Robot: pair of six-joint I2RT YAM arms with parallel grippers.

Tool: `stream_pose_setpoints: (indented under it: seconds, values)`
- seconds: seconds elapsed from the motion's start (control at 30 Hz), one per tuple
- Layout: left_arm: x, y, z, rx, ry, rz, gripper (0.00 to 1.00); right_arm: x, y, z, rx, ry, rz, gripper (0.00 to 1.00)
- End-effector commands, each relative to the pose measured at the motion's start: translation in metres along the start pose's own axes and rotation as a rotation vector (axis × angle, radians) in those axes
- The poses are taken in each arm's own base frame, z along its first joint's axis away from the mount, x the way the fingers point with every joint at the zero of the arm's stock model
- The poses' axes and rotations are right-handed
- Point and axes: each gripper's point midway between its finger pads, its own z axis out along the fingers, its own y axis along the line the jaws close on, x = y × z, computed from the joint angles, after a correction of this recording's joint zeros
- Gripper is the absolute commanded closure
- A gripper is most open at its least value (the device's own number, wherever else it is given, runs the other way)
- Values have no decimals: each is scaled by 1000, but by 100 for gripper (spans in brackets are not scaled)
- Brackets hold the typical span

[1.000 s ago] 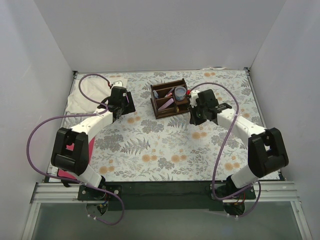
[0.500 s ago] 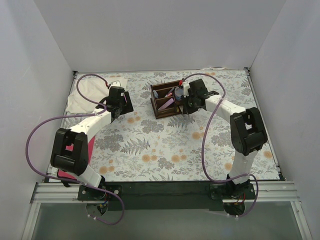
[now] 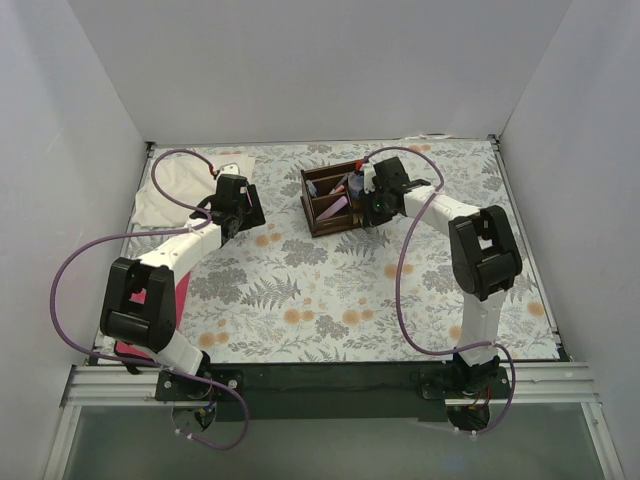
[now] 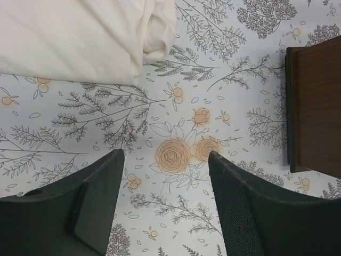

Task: Sort the stationery into containers
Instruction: Place the stationery in the storage box.

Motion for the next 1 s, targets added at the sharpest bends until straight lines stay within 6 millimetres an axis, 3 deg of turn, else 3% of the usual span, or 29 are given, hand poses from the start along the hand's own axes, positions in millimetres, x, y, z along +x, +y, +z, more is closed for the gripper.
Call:
stream_pose_setpoints:
  seconds: [0.0,0.33,0.5,0.77,0.87,0.97]
  values:
    - [-16,4,-12,3,-57,-15,37,-17,-7,2,17,-41,34,99]
    - [-14,4,-11,3,-48,-15,37,-46,-6,7,15,-108,93,99]
    - [-16,3,-10,5,-50,-16,37,-45,-3,7,8,-121,108,99]
    - [-12,3,-7,6,-37,-18,38,-35,1,4,5,-135,-46,99]
    - [-11,1,-6,12,-31,-19,38,-38,-3,13,6,-142,-82,99]
    - [-12,0,-5,13,-29,-19,38,-54,-5,16,12,-174,-96,99]
